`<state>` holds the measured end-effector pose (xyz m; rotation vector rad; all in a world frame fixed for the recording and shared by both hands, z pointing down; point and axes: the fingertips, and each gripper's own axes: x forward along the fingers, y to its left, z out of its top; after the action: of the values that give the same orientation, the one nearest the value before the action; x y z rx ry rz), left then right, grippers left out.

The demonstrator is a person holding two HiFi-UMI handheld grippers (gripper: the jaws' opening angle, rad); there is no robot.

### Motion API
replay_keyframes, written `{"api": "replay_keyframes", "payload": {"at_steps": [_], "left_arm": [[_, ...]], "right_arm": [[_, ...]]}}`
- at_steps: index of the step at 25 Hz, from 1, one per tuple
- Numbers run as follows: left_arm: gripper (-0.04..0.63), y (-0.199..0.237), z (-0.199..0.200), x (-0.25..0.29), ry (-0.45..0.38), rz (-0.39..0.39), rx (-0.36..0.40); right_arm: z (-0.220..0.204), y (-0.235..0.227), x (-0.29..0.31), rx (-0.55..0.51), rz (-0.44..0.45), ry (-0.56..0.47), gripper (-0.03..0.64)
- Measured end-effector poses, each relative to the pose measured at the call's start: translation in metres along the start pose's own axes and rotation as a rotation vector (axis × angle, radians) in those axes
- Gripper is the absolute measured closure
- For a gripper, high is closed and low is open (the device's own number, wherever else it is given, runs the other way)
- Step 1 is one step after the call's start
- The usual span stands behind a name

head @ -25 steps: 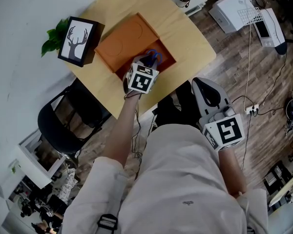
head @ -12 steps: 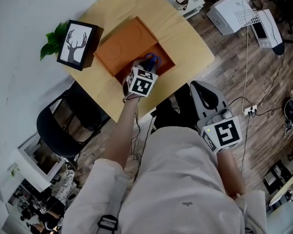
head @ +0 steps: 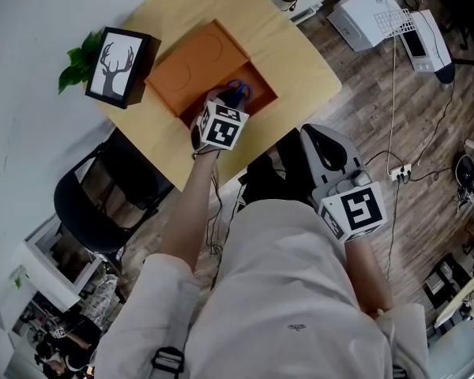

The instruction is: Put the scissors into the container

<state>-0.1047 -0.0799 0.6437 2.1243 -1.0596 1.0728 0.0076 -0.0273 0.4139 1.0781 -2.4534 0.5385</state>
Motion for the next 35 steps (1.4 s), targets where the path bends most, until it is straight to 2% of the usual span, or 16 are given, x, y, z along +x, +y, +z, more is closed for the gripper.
{"api": "replay_keyframes", "payload": {"at_steps": [7, 14, 26, 35], "left_arm": [[0.503, -0.009, 0.008, -0.017, -0.024, -0.015, 0.044], [0.512, -0.018, 0.016, -0.048, -0.072, -0.003, 0.053], [0.528, -0.023, 0.025, -0.099, -0.18, 0.047, -0.006], [0.551, -0.032, 0.049, -0.133, -0.281, 0.101, -0.117]], "right_arm": [[0.006, 0.006, -0.003, -0.003, -0.003, -0.022, 0.618], [0.013, 0.013, -0.009, -0.012, 0.0, -0.049, 0.618], [0.029, 0.021, -0.007, -0.057, 0.034, -0.089, 0.618], [0.039, 0.012, -0.002, -0.091, 0.129, -0.098, 0.618]]}}
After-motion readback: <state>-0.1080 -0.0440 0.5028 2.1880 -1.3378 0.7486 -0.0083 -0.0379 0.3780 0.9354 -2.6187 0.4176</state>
